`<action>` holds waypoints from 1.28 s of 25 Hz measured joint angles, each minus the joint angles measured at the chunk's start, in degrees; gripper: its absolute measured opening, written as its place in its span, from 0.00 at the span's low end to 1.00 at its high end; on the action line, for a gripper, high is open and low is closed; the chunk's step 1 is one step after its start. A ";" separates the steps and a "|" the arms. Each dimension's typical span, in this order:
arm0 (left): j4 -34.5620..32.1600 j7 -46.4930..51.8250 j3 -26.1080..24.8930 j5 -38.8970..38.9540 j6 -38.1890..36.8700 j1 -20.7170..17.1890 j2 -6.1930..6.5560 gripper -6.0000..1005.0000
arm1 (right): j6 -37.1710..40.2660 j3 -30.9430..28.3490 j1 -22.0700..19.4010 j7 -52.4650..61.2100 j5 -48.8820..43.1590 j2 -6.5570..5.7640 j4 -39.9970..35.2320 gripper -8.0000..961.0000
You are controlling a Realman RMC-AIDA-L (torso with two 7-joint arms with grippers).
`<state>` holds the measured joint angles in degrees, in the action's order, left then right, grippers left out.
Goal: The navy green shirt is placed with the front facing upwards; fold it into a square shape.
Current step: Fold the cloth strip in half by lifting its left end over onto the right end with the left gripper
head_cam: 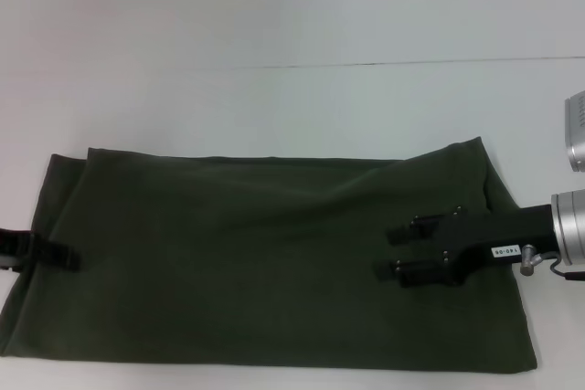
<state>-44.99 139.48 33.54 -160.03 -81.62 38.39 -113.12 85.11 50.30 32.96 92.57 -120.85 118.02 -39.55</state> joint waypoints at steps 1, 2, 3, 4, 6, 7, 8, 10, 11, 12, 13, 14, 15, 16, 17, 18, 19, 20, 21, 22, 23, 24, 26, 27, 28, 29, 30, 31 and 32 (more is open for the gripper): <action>0.39 0.00 -0.02 0.00 -0.08 0.19 0.09 0.82 | -0.01 0.02 -0.01 0.02 0.00 0.00 0.00 0.72; 0.71 0.00 -0.03 0.01 -0.10 0.32 0.18 0.82 | -0.02 0.04 -0.01 0.05 0.00 0.00 0.00 0.72; 1.01 0.00 -0.07 0.02 -0.10 0.47 0.24 0.82 | -0.03 0.04 -0.03 0.07 0.00 0.00 0.00 0.72; 1.24 0.00 -0.09 0.04 -0.10 0.58 0.28 0.82 | -0.03 0.05 -0.05 0.08 0.00 0.00 0.00 0.72; 1.56 0.00 -0.12 0.08 -0.10 0.75 0.31 0.82 | -0.04 0.06 -0.09 0.12 0.00 0.00 0.00 0.72; 1.73 0.00 -0.13 0.08 -0.11 0.87 0.31 0.82 | -0.04 0.06 -0.09 0.13 -0.01 0.00 0.00 0.72; 1.88 0.00 -0.15 0.08 -0.12 0.99 0.33 0.82 | -0.04 0.06 -0.10 0.15 -0.02 0.00 0.00 0.72; 2.08 0.02 -0.18 0.21 -0.17 1.17 0.35 0.82 | -0.04 0.06 -0.10 0.18 -0.04 0.00 0.00 0.72; 2.12 0.03 -0.20 0.43 -0.23 1.21 0.37 0.82 | -0.04 0.06 -0.10 0.20 -0.05 0.00 0.00 0.72; 2.17 0.08 -0.21 0.66 -0.28 1.26 0.38 0.82 | -0.04 0.06 -0.10 0.22 -0.05 0.00 0.00 0.72; 2.24 0.15 -0.22 0.89 -0.33 1.28 0.40 0.82 | -0.04 0.06 -0.10 0.24 -0.06 0.00 0.00 0.72; 2.34 0.22 -0.23 1.12 -0.37 1.31 0.43 0.82 | -0.03 0.06 -0.10 0.24 -0.07 0.00 0.00 0.72; 2.49 0.28 -0.23 1.29 -0.39 1.34 0.46 0.82 | -0.03 0.06 -0.10 0.24 -0.08 0.00 0.00 0.72; 2.75 0.31 -0.23 1.40 -0.39 1.39 0.52 0.82 | -0.03 0.06 -0.10 0.24 -0.08 0.00 0.00 0.72; 3.18 0.32 -0.23 1.49 -0.39 1.52 0.63 0.82 | -0.03 0.06 -0.10 0.24 -0.09 0.00 0.00 0.72; 3.51 0.32 -0.24 1.52 -0.41 1.66 0.74 0.82 | -0.03 0.06 -0.10 0.24 -0.09 0.00 0.00 0.72; 3.78 0.32 -0.24 1.52 -0.43 1.77 0.80 0.82 | -0.03 0.06 -0.10 0.24 -0.10 0.00 0.00 0.72; 3.99 0.33 -0.26 1.52 -0.45 1.84 0.85 0.82 | -0.03 0.06 -0.10 0.24 -0.09 0.00 0.00 0.72; 4.12 0.34 -0.29 1.53 -0.47 1.90 0.87 0.82 | -0.03 0.06 -0.10 0.24 -0.09 0.00 0.00 0.72; 4.16 0.34 -0.32 1.54 -0.47 1.92 0.88 0.82 | -0.03 0.07 -0.10 0.24 -0.10 0.00 0.00 0.72; 4.19 0.35 -0.33 1.57 -0.47 1.95 0.88 0.82 | -0.03 0.06 -0.10 0.24 -0.09 0.00 0.00 0.72; 4.20 0.35 -0.33 1.58 -0.47 1.96 0.88 0.82 | -0.03 0.04 -0.10 0.24 -0.09 0.00 0.00 0.72; 4.21 0.40 -0.34 1.59 -0.45 2.03 0.89 0.82 | -0.03 -0.08 -0.10 0.24 -0.09 0.00 0.00 0.72; 4.20 0.46 -0.52 1.59 -0.33 2.03 0.89 0.82 | -0.03 -0.18 -0.10 0.24 -0.09 0.00 0.00 0.72; 4.19 0.45 -0.76 1.59 -0.22 2.03 0.89 0.82 | -0.03 -0.22 -0.10 0.24 -0.10 0.00 0.00 0.72; 4.19 0.41 -1.04 1.59 -0.10 2.03 0.89 0.82 | -0.03 -0.25 -0.10 0.24 -0.09 0.00 0.00 0.72; 4.19 0.27 -1.28 1.59 -0.10 2.01 0.89 0.82 | -0.03 -0.31 -0.13 0.24 -0.09 0.00 0.00 0.72; 4.19 0.18 -1.39 1.59 -0.09 2.00 0.90 0.82 | -0.03 -0.33 -0.15 0.26 -0.09 0.00 0.00 0.72; 4.22 0.11 -1.38 1.59 -0.09 2.00 0.90 0.76 | -0.03 -0.36 -0.17 0.29 -0.09 0.00 0.00 0.72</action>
<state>-40.77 139.59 32.16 -158.44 -81.72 40.39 -112.22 85.08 49.94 32.79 92.86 -120.94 118.02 -39.55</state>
